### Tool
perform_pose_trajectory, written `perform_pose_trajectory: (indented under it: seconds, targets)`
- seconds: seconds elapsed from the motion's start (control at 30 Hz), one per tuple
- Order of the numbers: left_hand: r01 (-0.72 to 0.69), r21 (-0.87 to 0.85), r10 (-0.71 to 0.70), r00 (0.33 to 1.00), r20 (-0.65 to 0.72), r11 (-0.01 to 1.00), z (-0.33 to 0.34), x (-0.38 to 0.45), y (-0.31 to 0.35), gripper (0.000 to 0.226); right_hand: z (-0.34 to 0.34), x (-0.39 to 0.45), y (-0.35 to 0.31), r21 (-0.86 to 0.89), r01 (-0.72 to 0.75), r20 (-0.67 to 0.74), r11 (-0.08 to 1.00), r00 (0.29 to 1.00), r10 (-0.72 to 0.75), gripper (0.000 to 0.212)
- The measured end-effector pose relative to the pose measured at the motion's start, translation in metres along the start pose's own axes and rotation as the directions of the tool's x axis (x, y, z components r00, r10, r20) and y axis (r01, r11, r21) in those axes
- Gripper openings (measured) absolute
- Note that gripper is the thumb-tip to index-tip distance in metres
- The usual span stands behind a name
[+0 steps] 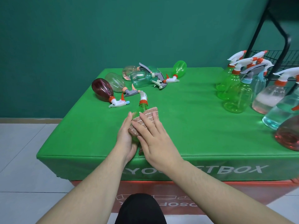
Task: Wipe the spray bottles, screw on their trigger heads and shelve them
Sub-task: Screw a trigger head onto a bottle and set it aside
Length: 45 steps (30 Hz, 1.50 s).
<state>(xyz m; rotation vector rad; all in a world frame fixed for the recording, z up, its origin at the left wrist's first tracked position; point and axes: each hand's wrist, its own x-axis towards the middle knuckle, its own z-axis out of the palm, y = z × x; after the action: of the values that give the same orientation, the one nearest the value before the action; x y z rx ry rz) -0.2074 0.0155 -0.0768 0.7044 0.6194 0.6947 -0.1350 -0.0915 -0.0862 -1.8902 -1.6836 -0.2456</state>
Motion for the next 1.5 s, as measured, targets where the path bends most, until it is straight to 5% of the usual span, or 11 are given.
perform_pose_trajectory:
  seconds: [0.17, 0.33, 0.5, 0.63, 0.9, 1.13, 1.4, 1.5]
  targets:
    - [-0.007, 0.033, 0.006, 0.999, 0.053, 0.999, -0.004, 0.006, -0.001, 0.108, 0.003, -0.003, 0.004, 0.014, 0.031, -0.024, 0.999, 0.999, -0.030, 0.047]
    - [-0.031, 0.043, 0.026, 0.994, 0.107, 0.999, -0.008, 0.011, -0.002, 0.114, 0.001, -0.002, 0.000, 0.084, -0.034, -0.043, 0.996, 0.998, 0.037, 0.048]
    - [-0.042, 0.094, 0.025, 0.984, 0.174, 0.995, -0.008, 0.010, -0.004, 0.082, -0.004, 0.010, -0.002, 0.119, -0.075, -0.079, 0.990, 0.993, 0.084, 0.050]
    - [-0.063, 0.138, 0.036, 0.982, 0.185, 0.988, -0.003, 0.005, -0.001, 0.032, -0.013, 0.029, 0.002, 0.196, -0.137, -0.075, 0.971, 0.985, 0.154, 0.050]
    - [-0.018, 0.045, 0.011, 0.988, 0.151, 0.999, 0.001, -0.001, 0.006, 0.038, -0.011, 0.068, 0.001, 0.380, -0.319, 0.022, 0.868, 0.941, 0.336, 0.042]
    - [-0.046, 0.102, 0.034, 0.993, 0.112, 0.994, 0.002, -0.001, 0.002, 0.037, -0.003, 0.048, -0.001, 0.258, -0.206, -0.058, 0.944, 0.972, 0.228, 0.047]
    - [0.036, 0.145, -0.042, 0.998, 0.040, 0.989, 0.001, 0.000, 0.002, 0.066, 0.002, 0.013, -0.002, 0.060, -0.041, -0.001, 0.997, 0.999, 0.041, 0.052]
    - [0.058, 0.135, -0.064, 0.997, 0.036, 0.989, 0.000, 0.001, 0.002, 0.102, 0.004, 0.000, 0.004, 0.017, 0.032, -0.024, 0.999, 0.999, -0.032, 0.048]
